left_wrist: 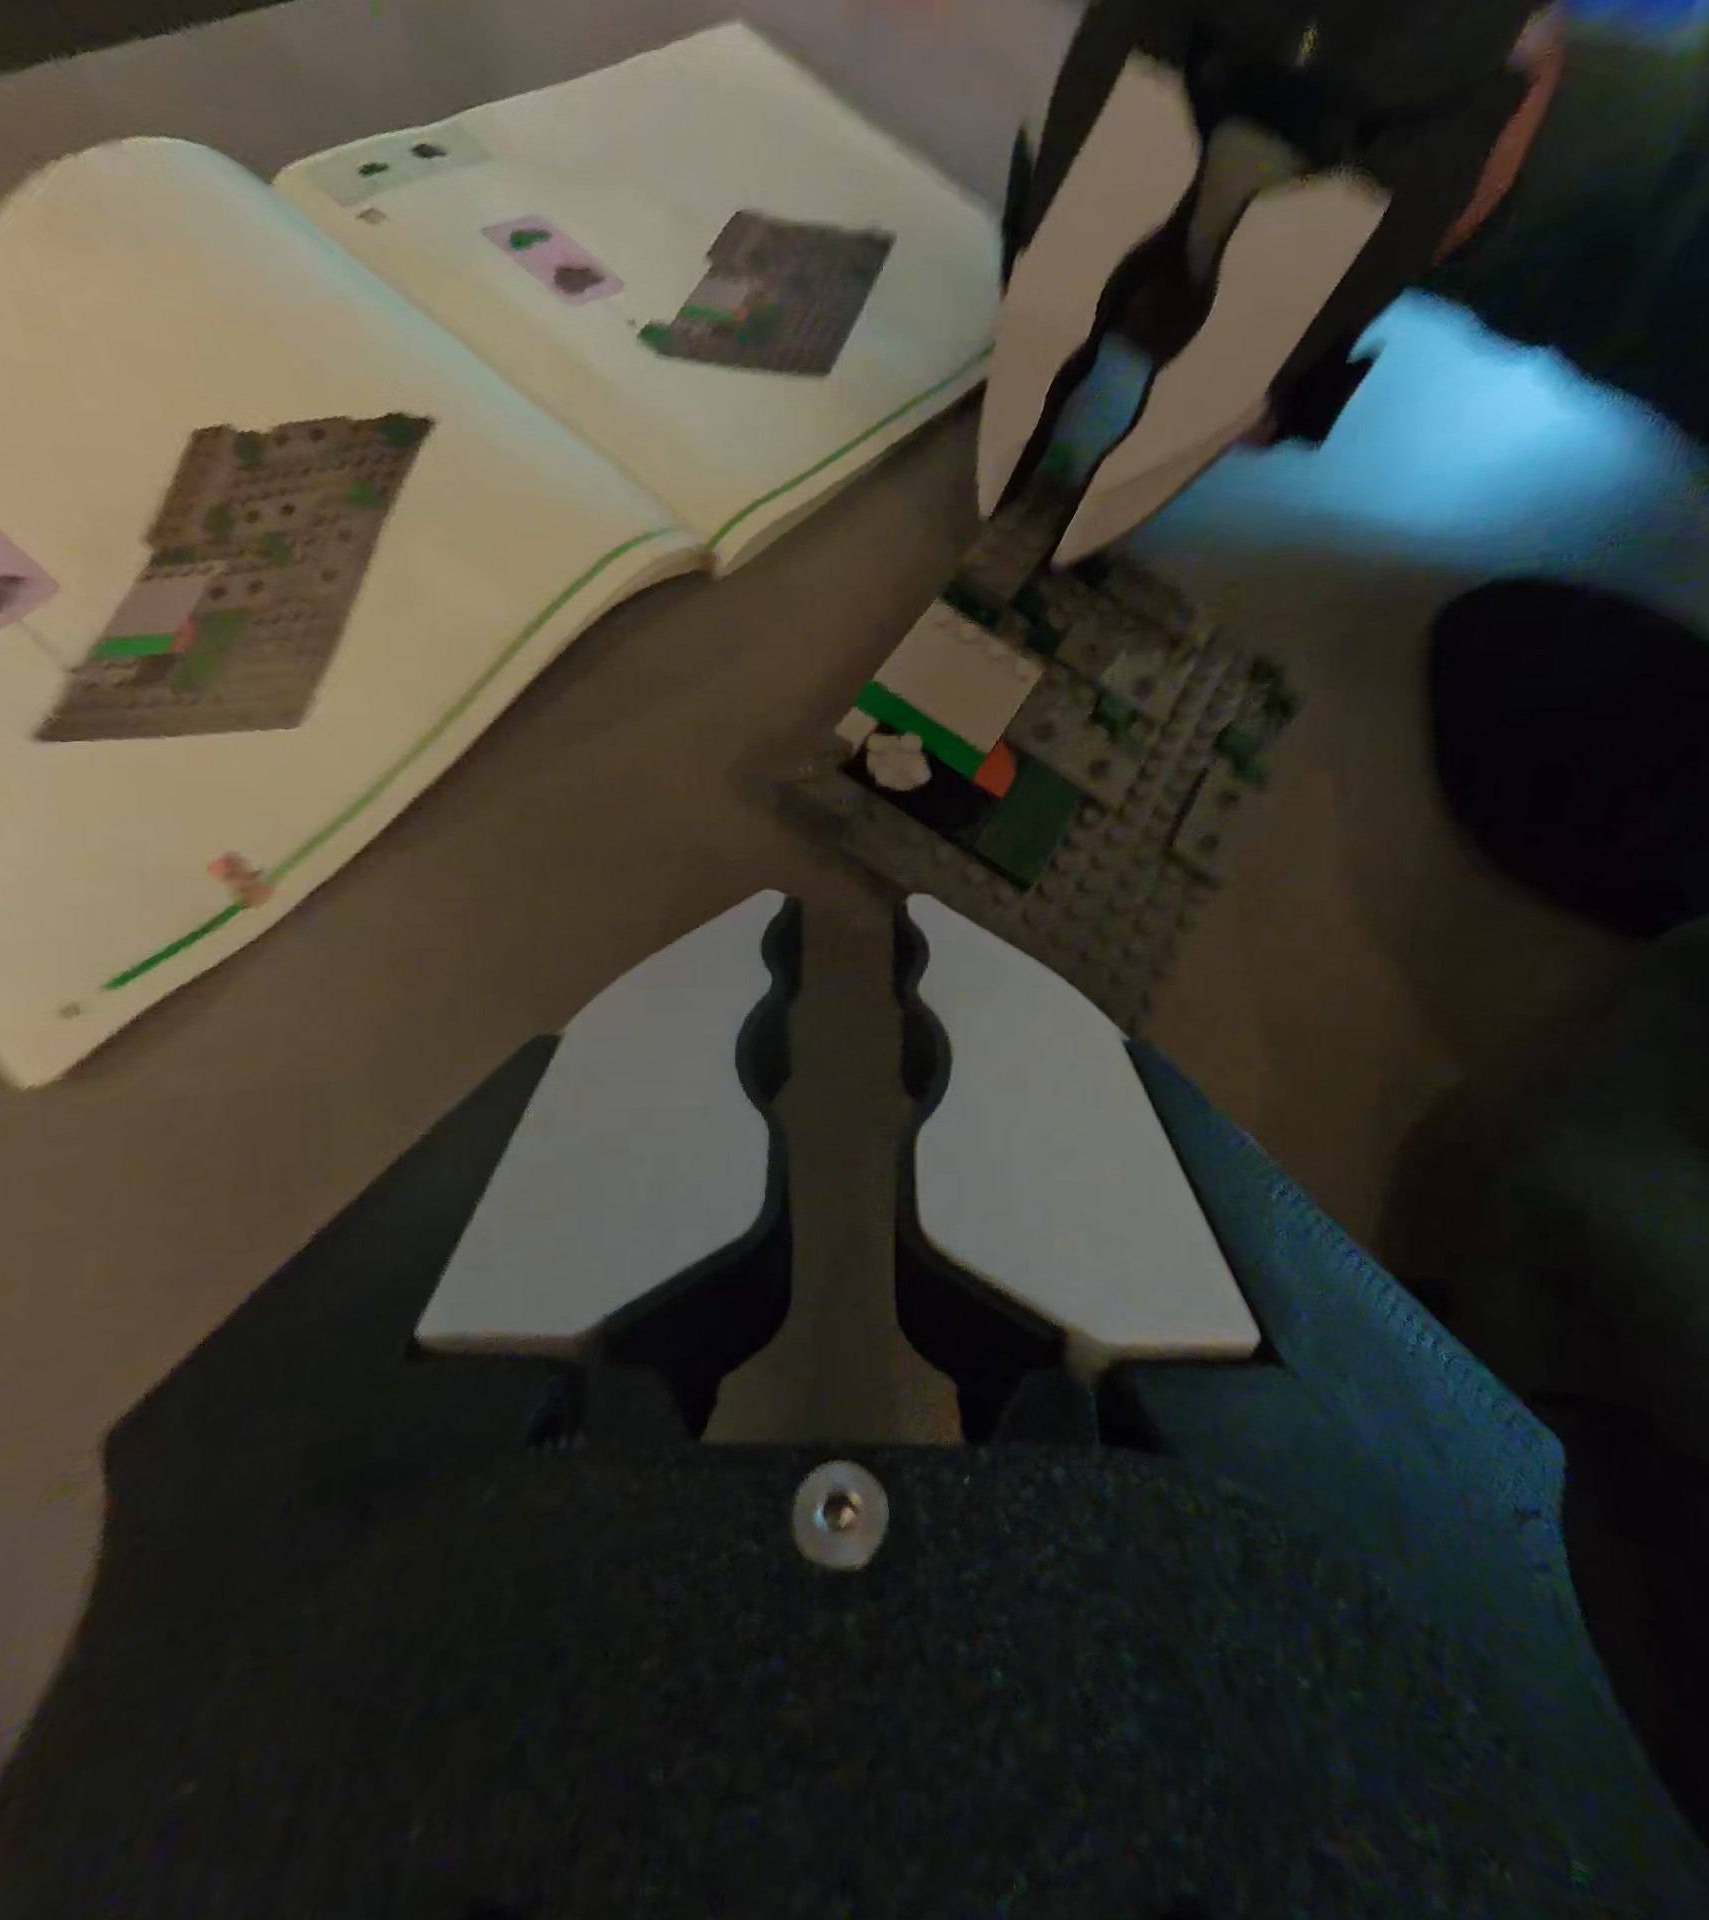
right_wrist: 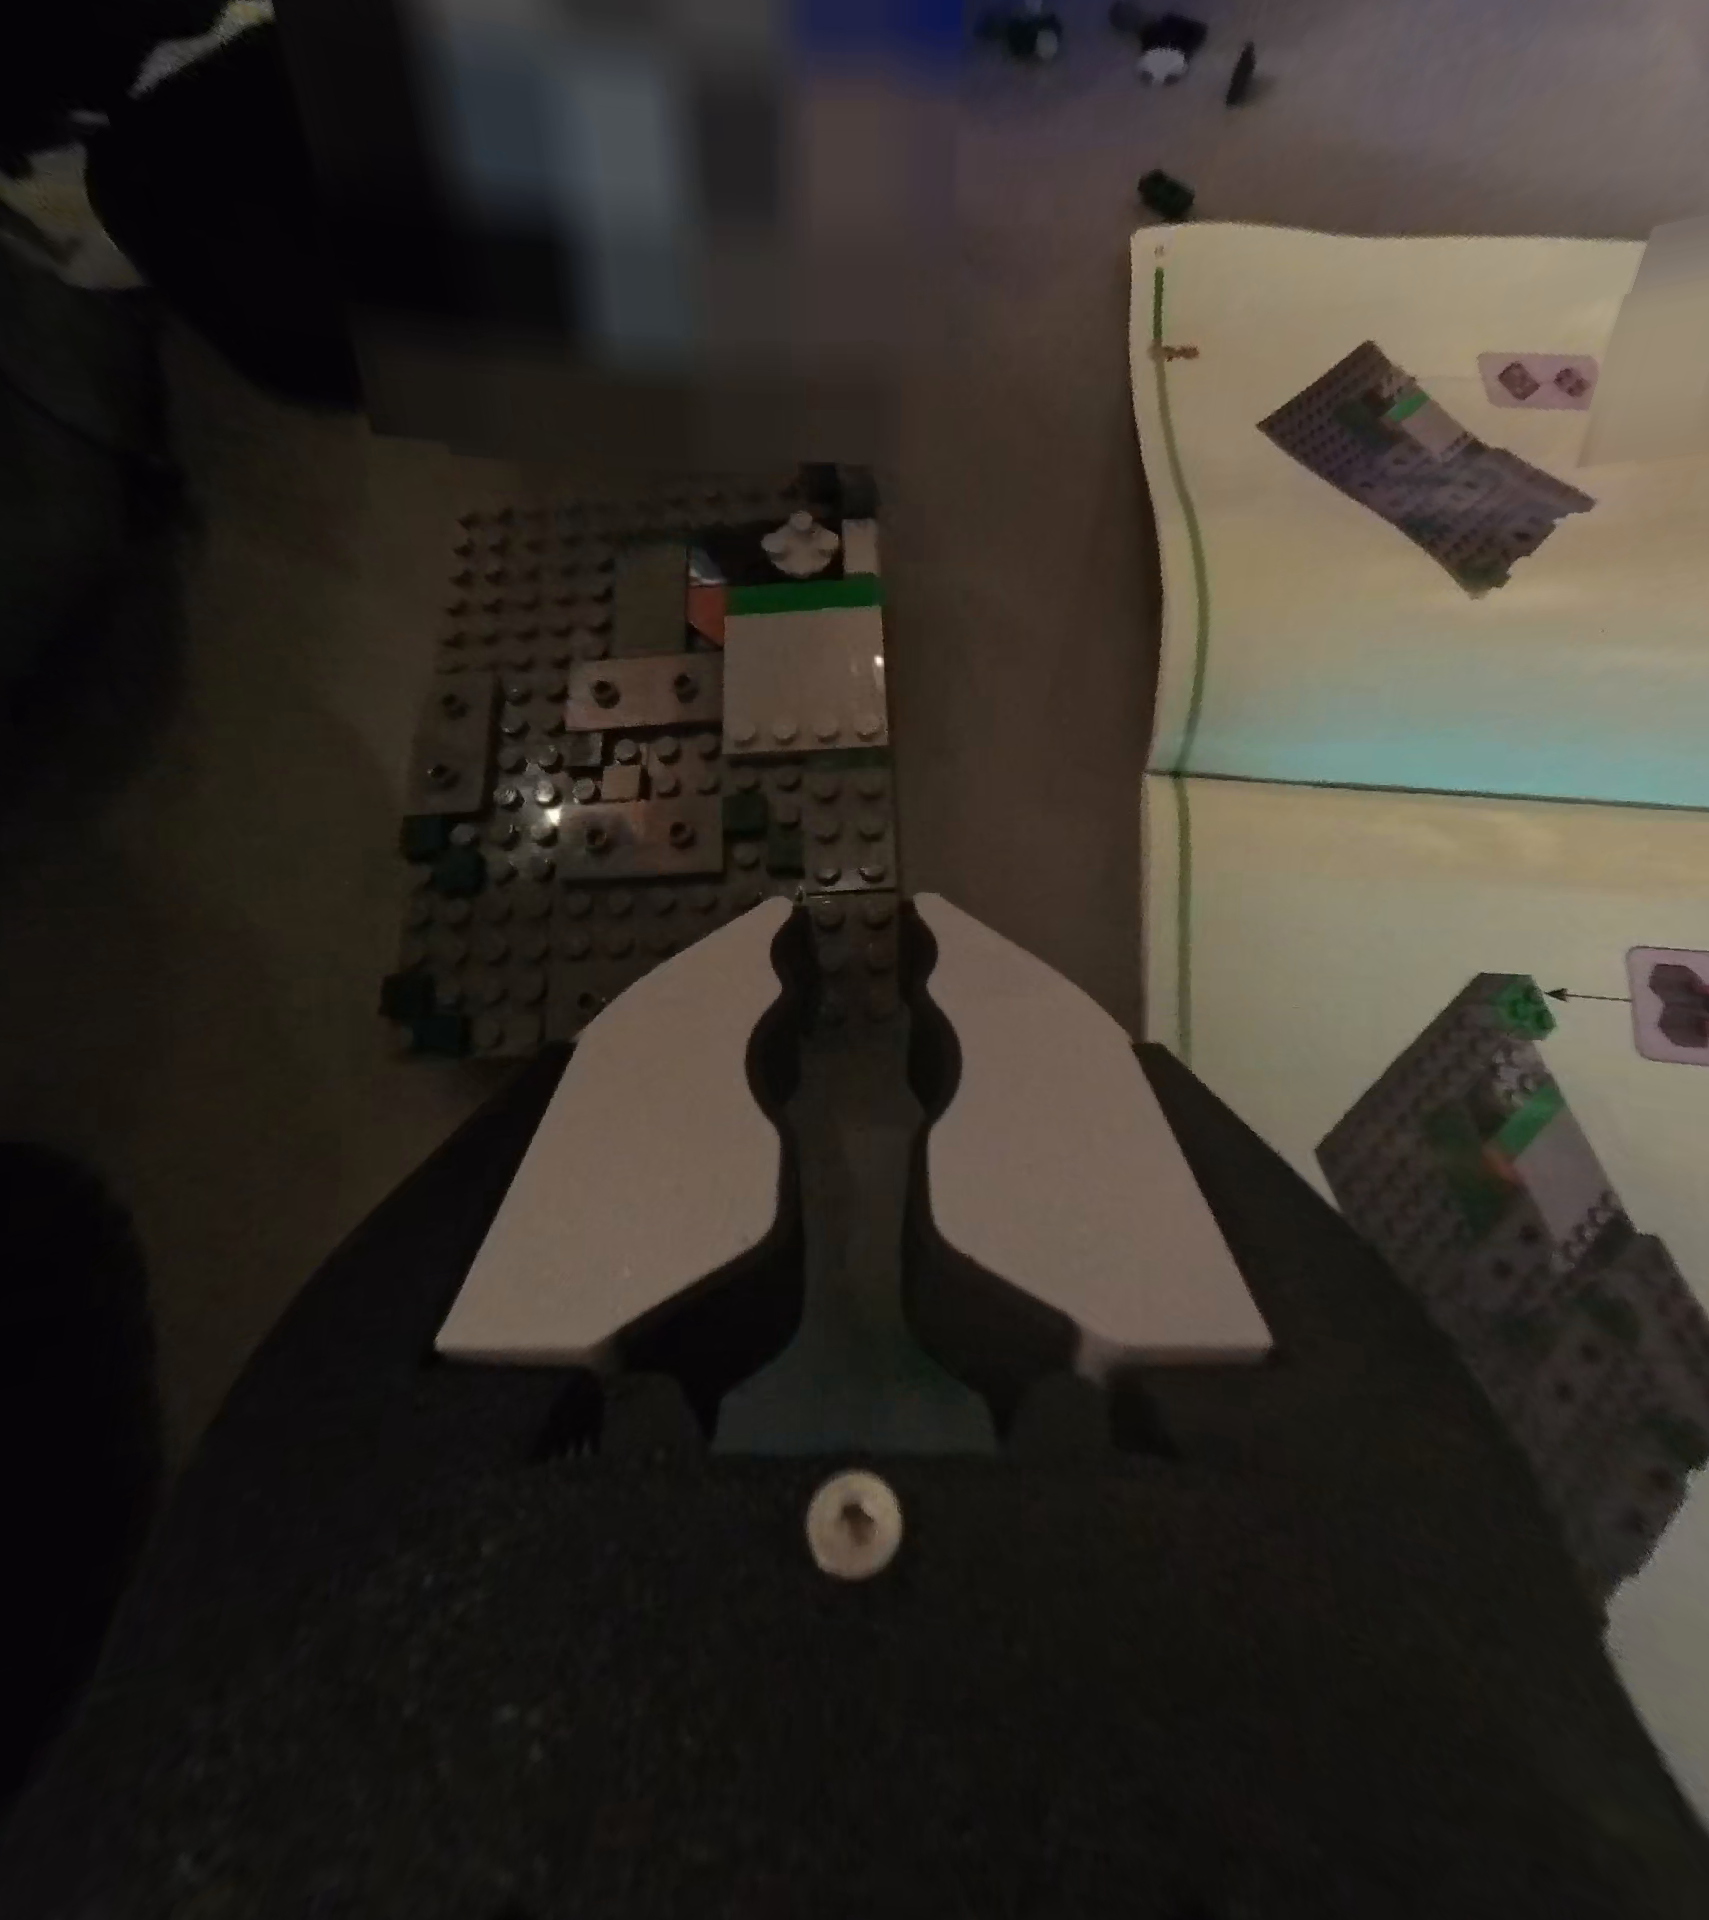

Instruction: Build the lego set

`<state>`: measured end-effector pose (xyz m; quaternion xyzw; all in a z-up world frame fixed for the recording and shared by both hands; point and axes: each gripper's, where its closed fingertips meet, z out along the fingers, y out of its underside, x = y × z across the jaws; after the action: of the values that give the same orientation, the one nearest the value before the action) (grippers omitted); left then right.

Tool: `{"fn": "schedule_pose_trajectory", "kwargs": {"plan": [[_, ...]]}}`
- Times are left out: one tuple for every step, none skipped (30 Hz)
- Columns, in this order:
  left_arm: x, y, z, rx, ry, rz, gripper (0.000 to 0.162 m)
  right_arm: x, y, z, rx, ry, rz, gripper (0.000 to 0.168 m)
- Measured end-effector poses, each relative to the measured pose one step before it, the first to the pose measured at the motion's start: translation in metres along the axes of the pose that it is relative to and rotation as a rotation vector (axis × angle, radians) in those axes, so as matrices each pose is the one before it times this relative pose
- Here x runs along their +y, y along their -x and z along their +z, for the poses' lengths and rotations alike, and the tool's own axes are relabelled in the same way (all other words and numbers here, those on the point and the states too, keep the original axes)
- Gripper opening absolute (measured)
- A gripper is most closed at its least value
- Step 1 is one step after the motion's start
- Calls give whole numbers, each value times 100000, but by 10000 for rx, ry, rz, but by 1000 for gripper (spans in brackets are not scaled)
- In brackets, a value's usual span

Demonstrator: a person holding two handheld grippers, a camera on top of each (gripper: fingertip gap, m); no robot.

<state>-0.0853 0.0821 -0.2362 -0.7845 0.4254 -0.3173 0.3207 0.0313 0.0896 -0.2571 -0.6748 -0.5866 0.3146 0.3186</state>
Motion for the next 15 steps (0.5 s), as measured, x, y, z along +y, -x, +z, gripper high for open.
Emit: {"fn": "schedule_pose_trajectory", "kwargs": {"plan": [[-338,-302,23,470,-124,-377,19,-51,155,-217,84,-105,-30,16],[-348,-372,36,521,-139,-436,22,-89,196,-203,75,-118,-32,16],[-385,-353,76,497,-177,-463,24,-98,207,-209,65,-111,-33,16],[-350,-282,124,437,-181,-473,25,-92,190,-197,91,-88,-56,16],[-320,-301,188,445,-174,-496,27,-123,163,-202,104,-76,-72,16],[-291,-255,205,408,-172,-499,28,-154,153,-204,91,-78,-68,16],[-291,-141,239,346,-199,-528,29,-169,151,-208,84,-65,-69,16],[-257,-33,252,295,-200,-584,31,-174,144,-197,73,-56,-72,16],[-199,-97,240,361,-187,-629,34,-177,142,-205,48,-48,-60,16],[-202,-253,215,475,-199,-680,36,-127,117,-186,48,-28,-56,16],[-163,-185,189,423,-176,-666,37,-92,87,-172,51,-3,-53,16],[-88,73,169,215,-122,-489,39,-72,80,-151,39,-6,-44,16],[9,146,146,108,-71,-323,39,-75,63,-141,34,-17,-33,16],[12,1,147,164,-64,-274,39,-64,35,-116,26,-16,-20,16],[88,-103,176,210,-20,-301,39,-54,28,-99,17,-20,-19,16]]}}
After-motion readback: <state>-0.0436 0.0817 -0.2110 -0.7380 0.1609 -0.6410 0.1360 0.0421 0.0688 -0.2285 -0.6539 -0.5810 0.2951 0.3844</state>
